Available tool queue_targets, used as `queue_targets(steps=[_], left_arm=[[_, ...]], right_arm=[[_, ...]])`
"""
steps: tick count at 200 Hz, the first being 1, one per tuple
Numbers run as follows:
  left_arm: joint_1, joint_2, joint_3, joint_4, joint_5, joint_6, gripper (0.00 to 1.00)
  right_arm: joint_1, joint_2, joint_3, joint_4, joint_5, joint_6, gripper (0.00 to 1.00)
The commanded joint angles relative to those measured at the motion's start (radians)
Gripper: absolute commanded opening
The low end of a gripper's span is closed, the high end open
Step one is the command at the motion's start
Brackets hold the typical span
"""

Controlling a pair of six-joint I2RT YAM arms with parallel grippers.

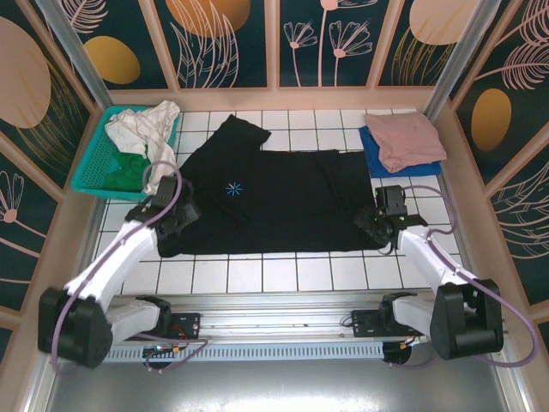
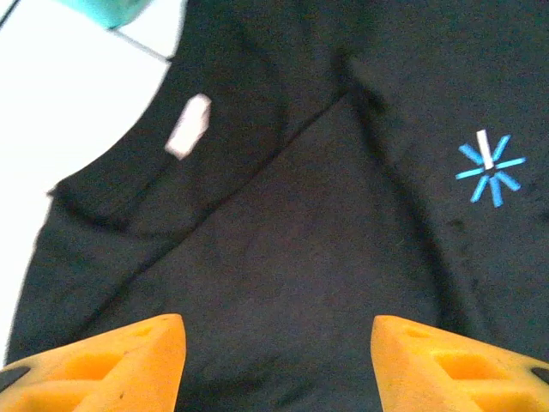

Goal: Fold and stack the t-shirts

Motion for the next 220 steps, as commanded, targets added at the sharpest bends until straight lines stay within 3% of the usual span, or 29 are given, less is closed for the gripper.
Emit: queue_targets(steps=[1, 24, 56, 60, 73, 91, 118, 153, 165, 188, 220], left_arm=[[-0.015, 0.203, 0.109, 0.089, 0.06, 0.097, 0.61], [-0.015, 0.395, 0.219, 0.112, 0.052, 0.131, 0.63], [-0.015, 0.606, 0.346, 0.104, 0.087, 0.178, 0.55], [-0.015, 0.618, 0.357, 0.099, 0.091, 0.182, 0.5], [-0.019, 0.617, 0.357, 0.087, 0.108, 0.189, 0.23], [-0.027, 0.511, 0.26, 0.102, 0.104, 0.182, 0.12], [-0.056, 0.334, 0.019, 0.166, 0.125, 0.128, 0.21], [-0.079, 0.299, -0.157, 0.215, 0.162, 0.062, 0.25], [-0.08, 0.279, -0.162, 0.209, 0.151, 0.053, 0.3], [-0.079, 0.218, -0.109, 0.166, 0.12, 0.045, 0.49], [-0.077, 0.171, 0.019, 0.114, 0.031, 0.069, 0.59]], right_arm=[[0.002, 0.056, 0.059, 0.087, -0.036, -0.026, 0.49], [0.005, 0.093, 0.072, 0.139, -0.062, -0.026, 0.49], [0.014, 0.118, 0.073, 0.163, -0.083, -0.033, 0.49], [0.015, 0.12, 0.072, 0.163, -0.084, -0.034, 0.49], [0.025, 0.125, 0.073, 0.16, -0.093, -0.032, 0.49], [0.062, 0.124, 0.073, 0.165, -0.094, -0.019, 0.5], [0.158, 0.158, 0.096, 0.207, -0.119, 0.013, 0.52], [0.365, 0.305, 0.249, 0.289, -0.118, 0.007, 0.53], [0.42, 0.383, 0.325, 0.292, -0.118, -0.01, 0.53], [0.496, 0.522, 0.447, 0.279, -0.102, -0.032, 0.52], [0.571, 0.669, 0.509, 0.398, -0.164, -0.017, 0.49]])
